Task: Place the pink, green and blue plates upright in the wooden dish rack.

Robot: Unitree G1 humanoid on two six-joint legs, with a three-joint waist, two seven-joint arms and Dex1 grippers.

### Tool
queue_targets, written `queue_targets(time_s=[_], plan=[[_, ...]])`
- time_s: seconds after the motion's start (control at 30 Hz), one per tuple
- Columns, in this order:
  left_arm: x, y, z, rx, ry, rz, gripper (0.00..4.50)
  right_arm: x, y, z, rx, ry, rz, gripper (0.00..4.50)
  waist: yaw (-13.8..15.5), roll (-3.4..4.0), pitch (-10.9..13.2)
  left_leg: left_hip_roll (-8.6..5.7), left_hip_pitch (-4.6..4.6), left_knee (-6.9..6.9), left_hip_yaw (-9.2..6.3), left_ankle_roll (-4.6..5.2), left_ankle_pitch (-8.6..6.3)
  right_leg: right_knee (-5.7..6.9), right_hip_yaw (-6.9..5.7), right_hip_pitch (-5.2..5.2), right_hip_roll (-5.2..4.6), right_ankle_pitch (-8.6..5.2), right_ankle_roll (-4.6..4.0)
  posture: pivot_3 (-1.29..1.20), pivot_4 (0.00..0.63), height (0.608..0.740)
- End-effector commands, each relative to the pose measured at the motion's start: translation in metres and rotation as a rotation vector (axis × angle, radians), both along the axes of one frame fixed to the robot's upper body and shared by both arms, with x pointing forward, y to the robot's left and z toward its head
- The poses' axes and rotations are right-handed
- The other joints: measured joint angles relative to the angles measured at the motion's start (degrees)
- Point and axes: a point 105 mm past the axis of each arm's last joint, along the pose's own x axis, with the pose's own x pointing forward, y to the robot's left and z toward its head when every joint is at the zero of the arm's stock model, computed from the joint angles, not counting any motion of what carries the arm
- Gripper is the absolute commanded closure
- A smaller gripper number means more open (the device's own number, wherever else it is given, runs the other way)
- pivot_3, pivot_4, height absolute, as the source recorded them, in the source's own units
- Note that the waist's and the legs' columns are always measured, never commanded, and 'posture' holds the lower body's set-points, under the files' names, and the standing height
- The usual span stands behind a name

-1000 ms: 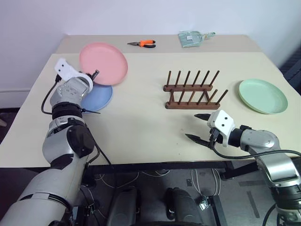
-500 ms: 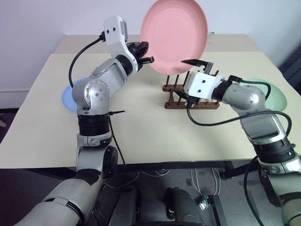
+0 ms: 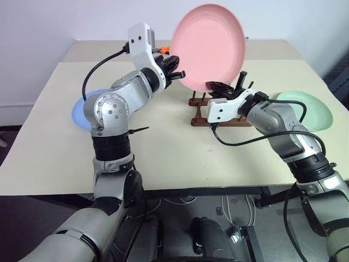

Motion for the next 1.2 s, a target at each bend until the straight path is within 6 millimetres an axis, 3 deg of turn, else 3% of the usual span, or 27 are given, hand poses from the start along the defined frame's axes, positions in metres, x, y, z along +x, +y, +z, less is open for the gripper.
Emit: queue_targets(time_s=[0.03, 0.13, 0.2, 0.23, 0.33, 0.43, 0.6, 0.7, 0.9, 1.2], plan=[[-0.012, -0.001, 0.031, -0.102, -0.119, -0.010, 2.89, 0.000, -0.014, 0.025, 0.056, -0.106, -0.059, 4.50, 0.2, 0.00, 0.0, 0.00, -0.01, 0.00, 0.00, 0.00, 0.00, -0.01, 0.00, 0.01, -0.01, 0.00, 0.00, 0.00, 0.150, 0.740], [-0.002, 0.030, 0.052, -0.196, -0.189, 0.145, 1.41, -0.004, -0.031, 0.031, 0.181, -0.070, -0.082, 4.50, 0.0, 0.00, 0.0, -0.02, -0.03, 0.01, -0.01, 0.00, 0.00, -0.03, 0.00, 0.02, -0.01, 0.00, 0.00, 0.00, 0.150, 0.740], [0.004, 0.047, 0.054, -0.159, -0.224, 0.234, 1.41, -0.008, -0.046, 0.037, 0.345, 0.004, -0.080, 4.50, 0.0, 0.00, 0.0, 0.00, -0.02, -0.01, -0.02, -0.03, 0.02, -0.03, -0.01, 0.01, 0.03, 0.00, 0.00, 0.00, 0.150, 0.740], [0.007, 0.053, 0.050, -0.050, -0.264, 0.267, 1.41, -0.011, -0.052, 0.040, 0.456, 0.070, -0.058, 4.50, -0.1, 0.00, 0.0, 0.00, -0.01, -0.03, -0.01, -0.05, 0.03, -0.02, -0.01, 0.01, 0.04, 0.00, 0.00, 0.00, 0.150, 0.740], [0.013, 0.057, 0.014, 0.281, -0.315, 0.240, 1.41, -0.026, -0.066, 0.060, 0.804, 0.267, 0.055, 4.50, -0.5, 0.09, 0.0, 0.03, 0.16, -0.19, 0.12, -0.05, 0.03, -0.01, 0.07, 0.05, 0.08, 0.00, 0.00, 0.00, 0.150, 0.740], [0.005, 0.050, -0.032, 0.495, -0.352, 0.055, 1.41, -0.035, -0.088, 0.076, 1.068, 0.448, 0.113, 4.50, -0.3, 0.11, 0.0, 0.05, 0.26, -0.27, 0.19, -0.04, 0.03, -0.01, 0.11, 0.09, 0.06, 0.00, -0.01, 0.00, 0.150, 0.740], [-0.052, 0.033, -0.102, 0.661, -0.383, -0.434, 1.41, -0.052, -0.088, 0.075, 1.184, 0.739, 0.219, 4.50, -0.3, 0.10, 0.0, 0.09, 0.23, -0.35, 0.20, 0.02, -0.04, -0.08, 0.17, 0.01, -0.28, -0.07, -0.17, 0.00, 0.150, 0.740], [-0.071, 0.030, -0.127, 0.719, -0.335, -0.573, 1.41, -0.057, -0.086, 0.068, 1.224, 0.868, 0.271, 4.50, -0.2, 0.12, 0.0, 0.04, 0.23, -0.62, 0.19, 0.30, -0.21, -0.16, 0.18, -0.09, -0.45, -0.09, -0.38, 0.00, 0.150, 0.740], [-0.081, 0.024, -0.136, 0.684, -0.302, -0.601, 1.41, -0.048, -0.100, 0.052, 1.292, 0.965, 0.232, 4.50, -0.2, 0.15, -0.1, 0.04, 0.23, -0.75, 0.15, 0.30, -0.21, -0.26, 0.19, -0.13, -0.50, -0.08, -0.42, 0.00, 0.150, 0.740], [-0.096, 0.019, -0.138, 0.652, -0.282, -0.646, 1.41, -0.037, -0.113, 0.056, 1.362, 0.971, 0.244, 4.50, -0.3, 0.21, -0.1, 0.03, 0.15, -0.81, 0.16, 0.32, -0.21, -0.35, 0.18, -0.18, -0.47, -0.06, -0.38, 0.00, 0.150, 0.740]])
